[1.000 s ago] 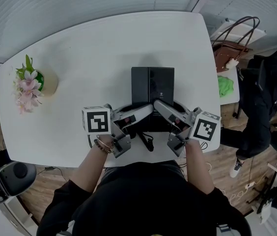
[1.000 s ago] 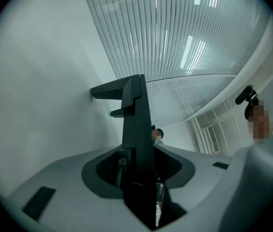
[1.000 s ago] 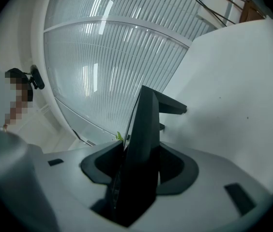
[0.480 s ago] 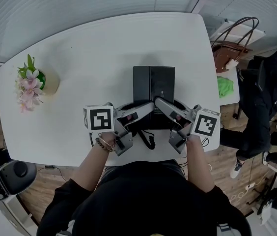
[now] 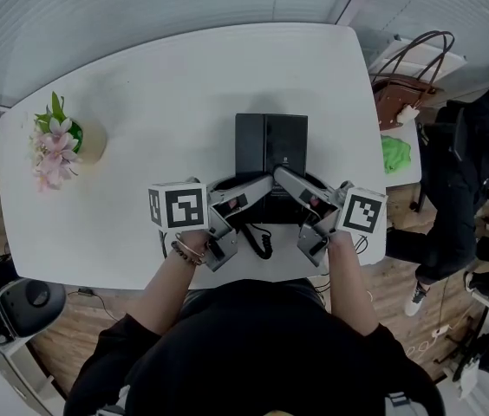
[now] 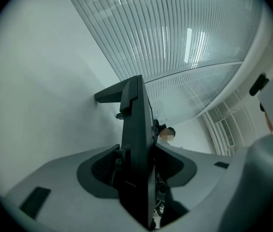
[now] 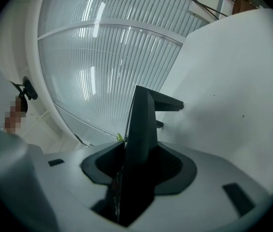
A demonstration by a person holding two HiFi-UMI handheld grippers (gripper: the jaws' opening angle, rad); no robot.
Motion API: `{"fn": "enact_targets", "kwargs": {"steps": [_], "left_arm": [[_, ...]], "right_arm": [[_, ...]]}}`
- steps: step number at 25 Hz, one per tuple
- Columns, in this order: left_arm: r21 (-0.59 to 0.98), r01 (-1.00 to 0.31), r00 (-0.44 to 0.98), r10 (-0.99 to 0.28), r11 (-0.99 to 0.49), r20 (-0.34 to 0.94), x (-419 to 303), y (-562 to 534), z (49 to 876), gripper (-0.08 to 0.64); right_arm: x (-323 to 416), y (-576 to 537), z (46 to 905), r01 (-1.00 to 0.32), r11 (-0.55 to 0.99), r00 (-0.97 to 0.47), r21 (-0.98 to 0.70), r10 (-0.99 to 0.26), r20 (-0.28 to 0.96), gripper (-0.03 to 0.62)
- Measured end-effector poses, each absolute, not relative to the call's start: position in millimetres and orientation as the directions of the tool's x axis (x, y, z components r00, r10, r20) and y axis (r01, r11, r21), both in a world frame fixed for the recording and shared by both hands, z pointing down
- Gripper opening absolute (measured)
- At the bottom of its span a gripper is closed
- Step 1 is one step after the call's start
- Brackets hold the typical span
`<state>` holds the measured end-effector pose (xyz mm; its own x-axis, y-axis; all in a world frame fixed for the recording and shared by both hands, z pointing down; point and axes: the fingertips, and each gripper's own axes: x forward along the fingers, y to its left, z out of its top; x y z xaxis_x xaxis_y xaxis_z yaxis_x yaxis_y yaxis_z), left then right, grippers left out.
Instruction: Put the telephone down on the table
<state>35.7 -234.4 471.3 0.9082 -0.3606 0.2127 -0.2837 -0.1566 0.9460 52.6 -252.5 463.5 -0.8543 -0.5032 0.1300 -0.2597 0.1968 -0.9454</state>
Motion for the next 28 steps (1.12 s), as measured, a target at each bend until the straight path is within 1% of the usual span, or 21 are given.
{"fn": "enact_targets", "kwargs": {"steps": [5,10,20,22,25,28], "left_arm": [[0.931,-0.325,0.897,-0.366,-0.165,0.249,34.5,-234.2,473.7,0.233],[0.899,-0.399,0.870,-0.384,-0.180,0.309,33.2,-234.8,475.9,0.264],[0.885,-0.430,0.860,-0.381,-0.181,0.340,30.8,-229.9,479.1,0.270],[0.879,-0.440,0.855,-0.385,-0.183,0.348,30.7,-229.4,479.7,0.273],[0.866,-0.464,0.844,-0.388,-0.184,0.370,30.1,-226.9,481.0,0.276],[0.856,-0.480,0.839,-0.383,-0.190,0.386,29.9,-224.8,482.4,0.276]], "right_arm": [[52.7,-251.7,463.8,-0.259,0.198,-0.854,-0.945,-0.504,0.129,0.195],[55.8,-251.0,462.7,-0.276,0.203,-0.851,-0.939,-0.507,0.140,0.189],[55.3,-244.6,464.8,-0.305,0.195,-0.841,-0.932,-0.515,0.168,0.186],[57.4,-244.5,465.4,-0.331,0.202,-0.833,-0.922,-0.522,0.185,0.186],[66.5,-244.9,469.8,-0.428,0.230,-0.806,-0.874,-0.534,0.255,0.197],[68.4,-242.7,473.1,-0.439,0.231,-0.804,-0.868,-0.532,0.265,0.199]]}}
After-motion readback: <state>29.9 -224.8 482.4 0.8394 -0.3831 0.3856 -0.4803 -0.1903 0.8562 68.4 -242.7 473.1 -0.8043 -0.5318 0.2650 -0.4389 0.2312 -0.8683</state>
